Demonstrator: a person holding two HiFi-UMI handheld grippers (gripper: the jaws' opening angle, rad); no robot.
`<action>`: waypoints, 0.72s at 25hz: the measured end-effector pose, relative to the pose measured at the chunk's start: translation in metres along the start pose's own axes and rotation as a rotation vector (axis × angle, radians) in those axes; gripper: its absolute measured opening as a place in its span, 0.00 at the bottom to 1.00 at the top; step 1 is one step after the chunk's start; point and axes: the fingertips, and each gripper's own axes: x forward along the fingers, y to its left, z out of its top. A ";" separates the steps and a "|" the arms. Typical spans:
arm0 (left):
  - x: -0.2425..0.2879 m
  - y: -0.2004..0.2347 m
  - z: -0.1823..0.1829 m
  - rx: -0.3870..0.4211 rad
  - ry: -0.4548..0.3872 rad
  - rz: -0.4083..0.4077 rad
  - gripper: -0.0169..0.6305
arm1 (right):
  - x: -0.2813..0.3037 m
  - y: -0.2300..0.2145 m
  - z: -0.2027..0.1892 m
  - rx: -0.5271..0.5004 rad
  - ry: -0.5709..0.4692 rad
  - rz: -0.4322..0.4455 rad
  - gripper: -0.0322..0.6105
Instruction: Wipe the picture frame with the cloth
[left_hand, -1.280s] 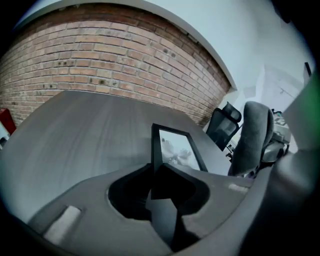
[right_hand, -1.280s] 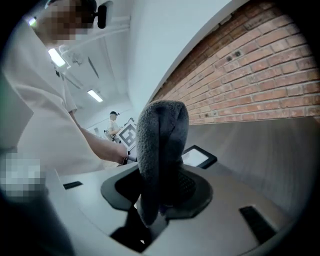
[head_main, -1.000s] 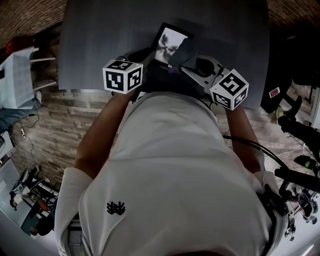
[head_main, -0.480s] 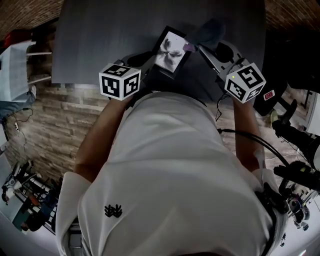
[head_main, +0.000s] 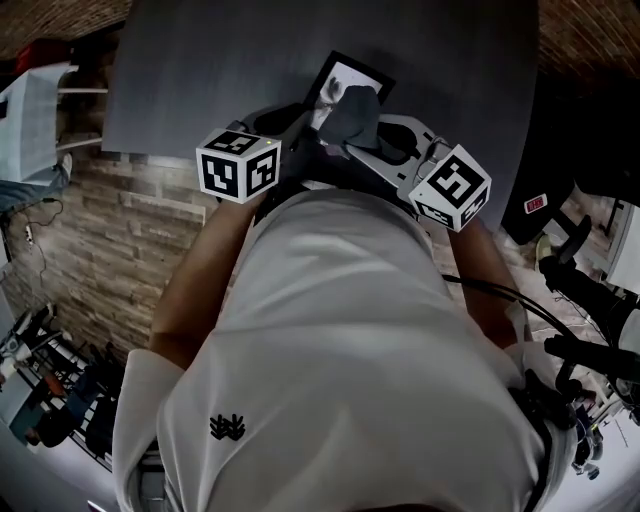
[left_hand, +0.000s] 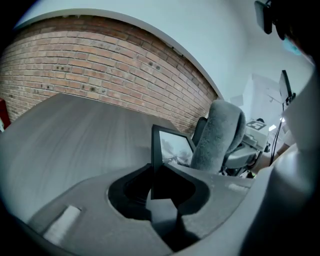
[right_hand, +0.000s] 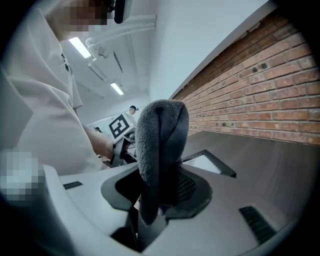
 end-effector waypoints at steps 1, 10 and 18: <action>0.000 -0.001 -0.001 -0.001 0.001 0.000 0.14 | -0.002 -0.008 -0.002 -0.001 0.006 -0.025 0.26; 0.006 -0.014 0.001 0.035 0.010 -0.007 0.14 | -0.040 -0.089 0.008 -0.017 -0.002 -0.257 0.26; 0.009 -0.008 0.005 0.031 0.014 -0.001 0.14 | -0.037 -0.076 0.032 -0.034 -0.058 -0.229 0.26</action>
